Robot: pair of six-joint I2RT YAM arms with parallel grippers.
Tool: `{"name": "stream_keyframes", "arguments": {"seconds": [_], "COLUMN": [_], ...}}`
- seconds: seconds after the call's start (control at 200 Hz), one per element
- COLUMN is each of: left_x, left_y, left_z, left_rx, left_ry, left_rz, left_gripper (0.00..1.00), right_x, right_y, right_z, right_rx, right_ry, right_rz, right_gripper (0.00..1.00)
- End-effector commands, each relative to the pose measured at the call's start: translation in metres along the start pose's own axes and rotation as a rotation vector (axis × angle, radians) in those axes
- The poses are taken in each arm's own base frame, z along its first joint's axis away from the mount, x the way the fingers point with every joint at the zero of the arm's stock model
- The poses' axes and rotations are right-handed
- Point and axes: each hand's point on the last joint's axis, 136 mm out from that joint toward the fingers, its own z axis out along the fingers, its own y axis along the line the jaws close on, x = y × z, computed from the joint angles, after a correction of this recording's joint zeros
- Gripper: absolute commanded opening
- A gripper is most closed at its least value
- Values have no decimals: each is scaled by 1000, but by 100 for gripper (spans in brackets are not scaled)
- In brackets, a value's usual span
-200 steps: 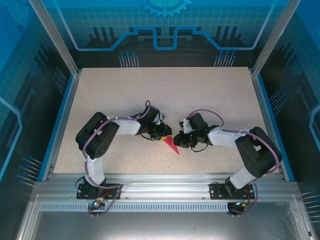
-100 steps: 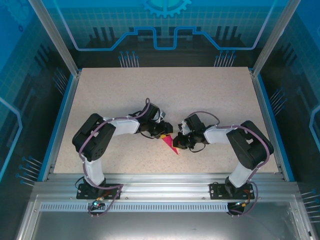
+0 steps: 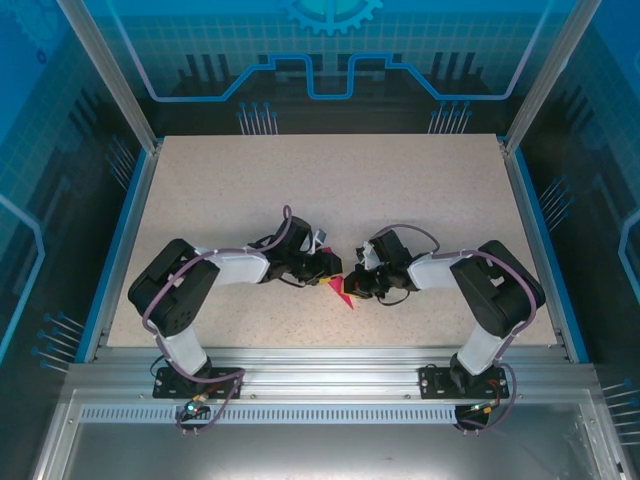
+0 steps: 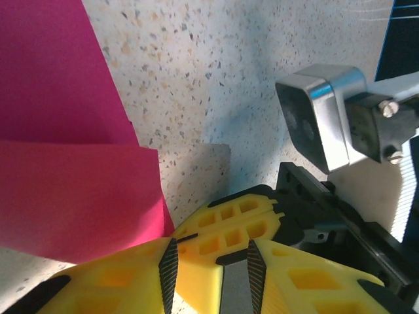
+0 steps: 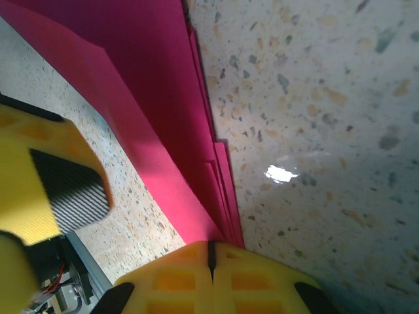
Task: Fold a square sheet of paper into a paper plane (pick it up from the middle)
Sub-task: Fold the wing for the fifth time at the center of the table.
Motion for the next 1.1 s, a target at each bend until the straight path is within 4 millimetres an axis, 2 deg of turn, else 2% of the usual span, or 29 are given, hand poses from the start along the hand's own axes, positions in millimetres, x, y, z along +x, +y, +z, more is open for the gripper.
{"name": "stream_keyframes", "arguments": {"seconds": [0.0, 0.235, 0.39, 0.76, 1.095], "left_x": [1, 5, -3, -37, -57], "left_y": [-1, 22, 40, 52, 66], "left_z": [6, 15, 18, 3, -6], "left_rx": [27, -10, -76, -141, -193], "left_ry": [-7, -14, -60, -179, -195], "left_rz": [4, 2, 16, 68, 25], "left_gripper": [37, 36, 34, 33, 34], "right_x": [33, 34, 37, 44, 45], "right_y": [-65, -67, -68, -73, -73], "right_z": [10, 12, 11, 6, 5], "right_rx": [217, 218, 226, 253, 255], "right_ry": [63, 70, 78, 100, 108], "right_rz": [122, 130, 126, 112, 103], "right_gripper": [4, 4, 3, 2, 2]}}
